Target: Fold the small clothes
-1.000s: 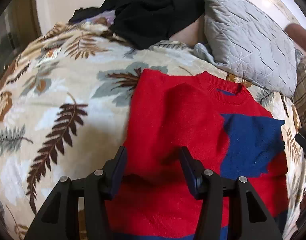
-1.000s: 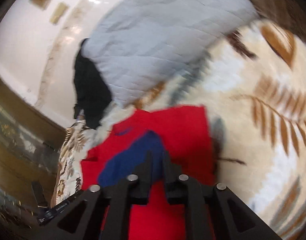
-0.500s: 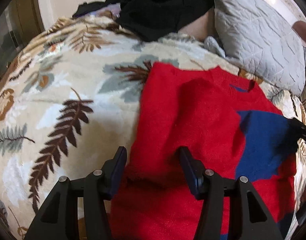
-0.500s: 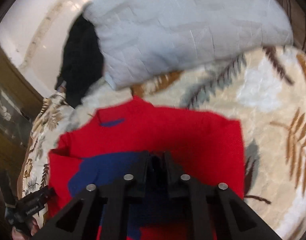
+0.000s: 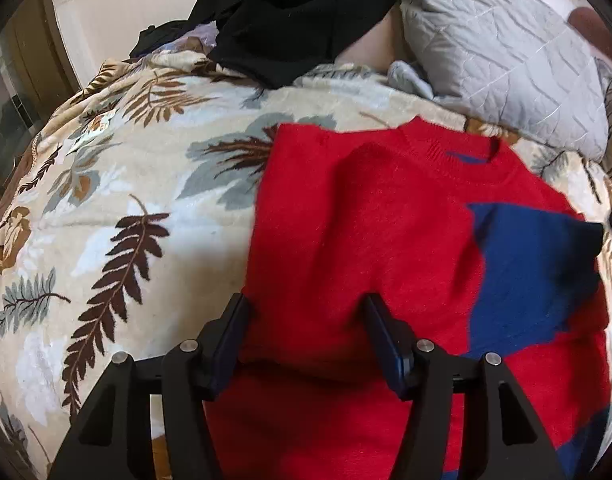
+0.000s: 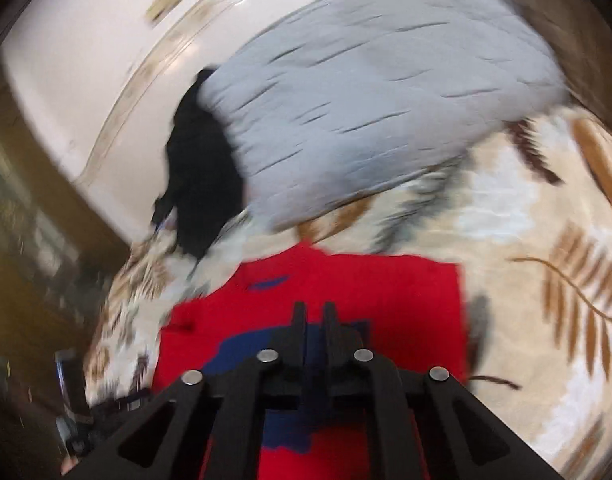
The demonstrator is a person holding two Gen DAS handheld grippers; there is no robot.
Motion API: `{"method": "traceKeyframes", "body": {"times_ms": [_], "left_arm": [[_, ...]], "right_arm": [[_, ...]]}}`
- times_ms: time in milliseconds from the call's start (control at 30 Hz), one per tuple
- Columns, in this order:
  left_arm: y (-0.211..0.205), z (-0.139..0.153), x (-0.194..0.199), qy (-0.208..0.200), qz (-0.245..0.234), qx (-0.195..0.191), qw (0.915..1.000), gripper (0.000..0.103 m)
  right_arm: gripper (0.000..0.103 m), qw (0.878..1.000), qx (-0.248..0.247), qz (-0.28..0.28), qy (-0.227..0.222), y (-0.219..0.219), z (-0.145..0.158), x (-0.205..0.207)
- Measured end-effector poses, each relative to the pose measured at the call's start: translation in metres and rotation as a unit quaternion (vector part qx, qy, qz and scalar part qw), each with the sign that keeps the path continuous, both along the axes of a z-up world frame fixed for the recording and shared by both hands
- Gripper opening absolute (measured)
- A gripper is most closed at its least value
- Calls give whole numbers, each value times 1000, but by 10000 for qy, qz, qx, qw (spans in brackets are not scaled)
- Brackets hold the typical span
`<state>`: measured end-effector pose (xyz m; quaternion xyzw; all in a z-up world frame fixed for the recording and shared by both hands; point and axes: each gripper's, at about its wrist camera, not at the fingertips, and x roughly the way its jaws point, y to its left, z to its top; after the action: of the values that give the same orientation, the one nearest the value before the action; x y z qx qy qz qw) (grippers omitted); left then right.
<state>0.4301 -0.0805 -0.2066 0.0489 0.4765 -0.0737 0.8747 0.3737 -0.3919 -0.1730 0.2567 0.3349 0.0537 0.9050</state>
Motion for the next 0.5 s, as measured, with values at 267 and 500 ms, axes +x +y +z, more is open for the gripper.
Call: {"method": "traceKeyframes", "body": {"times_ms": [267,500], "left_arm": [[-8,-1,1,143,-252,153,9995,66],[21,44,-37,-429,-413,-225,9980,69]], "right_arm": [[25,9891,67,299,1439,19,-58,31],[45,9966,493,342,563,2,5,-46]]}}
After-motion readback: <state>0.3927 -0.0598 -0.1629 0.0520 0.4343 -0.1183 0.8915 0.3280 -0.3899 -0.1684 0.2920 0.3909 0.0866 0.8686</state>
